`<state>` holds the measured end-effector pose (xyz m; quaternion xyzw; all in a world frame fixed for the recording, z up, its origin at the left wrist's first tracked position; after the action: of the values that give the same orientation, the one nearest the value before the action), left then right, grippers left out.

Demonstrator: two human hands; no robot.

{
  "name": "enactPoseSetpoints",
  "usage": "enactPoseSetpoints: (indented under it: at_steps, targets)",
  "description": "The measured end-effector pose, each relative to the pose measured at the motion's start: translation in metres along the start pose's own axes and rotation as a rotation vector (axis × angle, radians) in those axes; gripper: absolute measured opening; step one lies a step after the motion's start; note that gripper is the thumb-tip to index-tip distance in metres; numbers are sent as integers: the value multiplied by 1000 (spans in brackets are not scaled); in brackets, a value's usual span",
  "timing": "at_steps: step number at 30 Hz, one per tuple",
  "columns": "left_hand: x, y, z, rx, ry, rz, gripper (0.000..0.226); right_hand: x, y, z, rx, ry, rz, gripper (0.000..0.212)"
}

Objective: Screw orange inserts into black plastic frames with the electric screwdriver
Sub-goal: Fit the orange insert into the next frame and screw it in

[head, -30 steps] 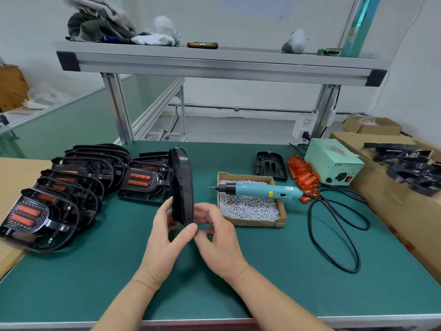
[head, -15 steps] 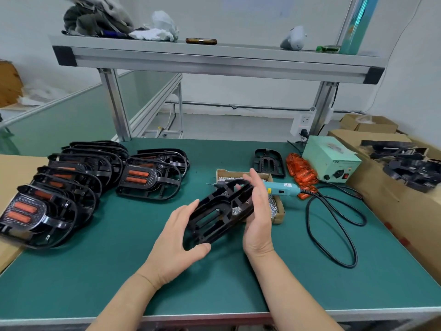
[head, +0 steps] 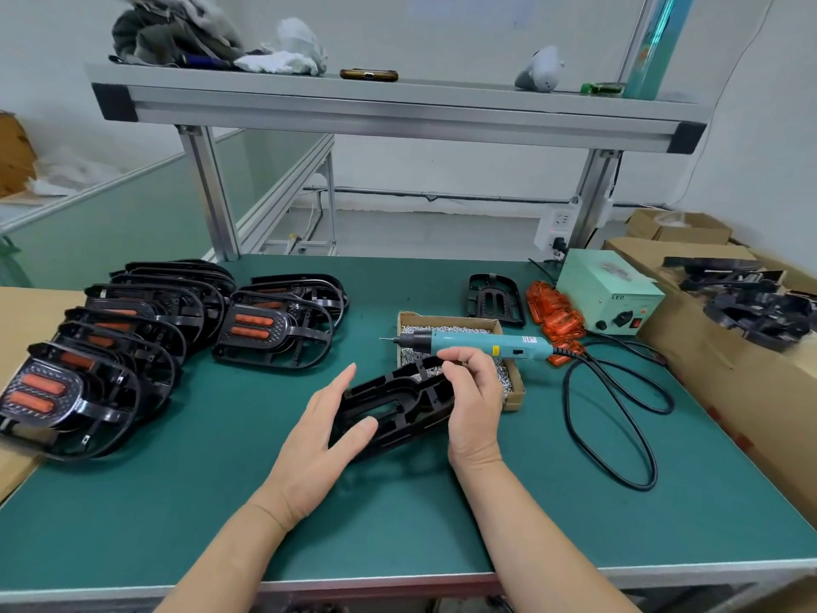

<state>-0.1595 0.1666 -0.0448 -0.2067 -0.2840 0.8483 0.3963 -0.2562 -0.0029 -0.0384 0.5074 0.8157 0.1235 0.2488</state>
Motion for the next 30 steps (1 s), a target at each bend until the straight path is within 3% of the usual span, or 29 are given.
enactPoseSetpoints:
  at_steps: [3,7,12,20,27,30]
  targets:
    - [-2,3,-3,-88,-30,69,77,1,-2,-1,37,-11,-11,13]
    - [-5,8,-8,-184,-46,182,50,-2,-4,-3,99,41,-6,15]
    - [-3,5,-8,-125,-51,258,39,-4,-7,-2,239,61,-24,17]
    - [0,-4,-1,81,-60,259,43,-3,-10,-6,404,60,-67,21]
    - [-2,2,-3,-107,-51,173,42,-1,-25,-5,841,7,-200,36]
    - [-4,6,-7,-219,-34,198,32,5,-23,-5,963,-21,-196,34]
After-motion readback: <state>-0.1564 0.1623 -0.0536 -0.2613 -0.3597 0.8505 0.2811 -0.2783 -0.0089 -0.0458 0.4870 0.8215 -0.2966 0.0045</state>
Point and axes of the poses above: each hand's wrist, its own x-axis away from the middle knuckle, its own y-axis out of the palm, z = x × y, the point moved 1 cm from there along -x, towards the middle knuckle, and after that the axes turned 13 degrees about -x, right-handed, at the moved point
